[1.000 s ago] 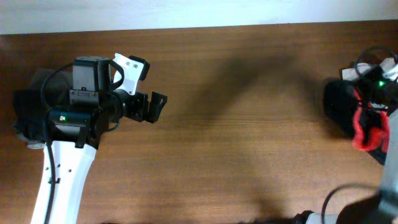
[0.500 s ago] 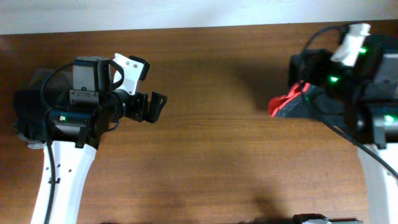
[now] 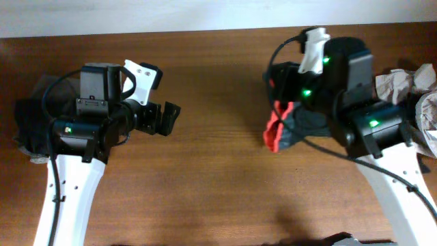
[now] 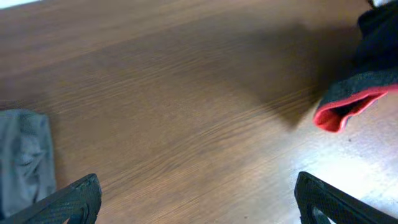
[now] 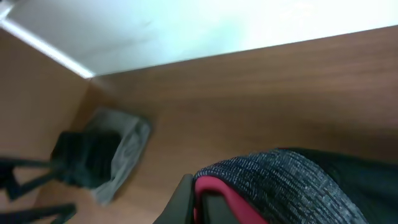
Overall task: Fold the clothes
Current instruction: 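Drag the black pants leftward with right gripper to table center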
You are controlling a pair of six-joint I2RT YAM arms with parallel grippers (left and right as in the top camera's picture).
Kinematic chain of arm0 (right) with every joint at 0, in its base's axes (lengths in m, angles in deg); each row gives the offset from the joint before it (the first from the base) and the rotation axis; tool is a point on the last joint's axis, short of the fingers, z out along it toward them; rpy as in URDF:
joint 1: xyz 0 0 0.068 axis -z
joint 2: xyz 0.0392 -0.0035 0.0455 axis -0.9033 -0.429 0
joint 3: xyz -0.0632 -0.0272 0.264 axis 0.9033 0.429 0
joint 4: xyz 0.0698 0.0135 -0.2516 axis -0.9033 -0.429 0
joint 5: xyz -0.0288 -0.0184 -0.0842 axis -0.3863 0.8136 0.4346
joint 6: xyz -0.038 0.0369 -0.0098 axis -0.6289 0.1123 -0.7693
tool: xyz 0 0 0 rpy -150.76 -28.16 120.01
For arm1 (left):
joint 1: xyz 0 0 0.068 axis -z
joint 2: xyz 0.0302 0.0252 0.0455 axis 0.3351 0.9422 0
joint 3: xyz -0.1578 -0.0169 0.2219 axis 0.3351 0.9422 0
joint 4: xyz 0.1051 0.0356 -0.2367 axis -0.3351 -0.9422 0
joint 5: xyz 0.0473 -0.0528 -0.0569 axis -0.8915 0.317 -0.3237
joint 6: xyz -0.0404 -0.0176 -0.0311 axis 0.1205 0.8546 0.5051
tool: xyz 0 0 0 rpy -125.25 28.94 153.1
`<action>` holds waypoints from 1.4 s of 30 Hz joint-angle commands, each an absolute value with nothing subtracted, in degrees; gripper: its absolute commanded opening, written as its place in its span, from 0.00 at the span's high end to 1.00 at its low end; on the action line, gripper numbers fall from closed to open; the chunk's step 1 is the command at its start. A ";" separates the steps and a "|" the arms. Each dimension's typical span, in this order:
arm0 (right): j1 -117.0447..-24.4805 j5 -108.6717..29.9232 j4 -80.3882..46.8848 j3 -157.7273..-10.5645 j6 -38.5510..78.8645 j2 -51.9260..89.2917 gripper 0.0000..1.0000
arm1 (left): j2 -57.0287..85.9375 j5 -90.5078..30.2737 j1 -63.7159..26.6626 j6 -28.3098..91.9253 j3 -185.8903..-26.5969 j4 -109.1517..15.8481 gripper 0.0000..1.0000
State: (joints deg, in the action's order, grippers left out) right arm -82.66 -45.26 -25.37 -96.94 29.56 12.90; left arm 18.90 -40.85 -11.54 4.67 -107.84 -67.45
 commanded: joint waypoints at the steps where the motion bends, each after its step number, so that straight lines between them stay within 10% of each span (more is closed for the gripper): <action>1: -87.82 -42.82 -24.00 -97.71 28.83 10.13 0.96 | 18.64 -43.91 -11.37 5.18 -111.60 -68.13 0.01; 13: -99.34 -43.10 -12.48 -97.71 30.76 -5.65 0.94 | 15.41 -50.73 -11.43 5.20 -115.40 -70.36 0.01; 20: -99.58 -38.84 -13.16 -97.73 27.83 -5.96 0.41 | 15.43 -51.62 -11.48 5.20 -115.40 -70.84 0.01; 24: -95.47 -34.23 -20.72 -97.73 27.48 -3.53 0.28 | 15.43 -51.60 -11.48 5.20 -115.40 -70.84 0.01; 42: -87.84 -36.67 -41.90 -94.89 13.51 -3.80 0.20 | 18.33 -51.56 -11.48 5.20 -115.40 -69.83 0.01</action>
State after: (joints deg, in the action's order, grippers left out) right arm -86.86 -35.93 -41.35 -96.59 17.25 -4.02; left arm 16.94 -51.14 -11.54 4.67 -114.29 -70.27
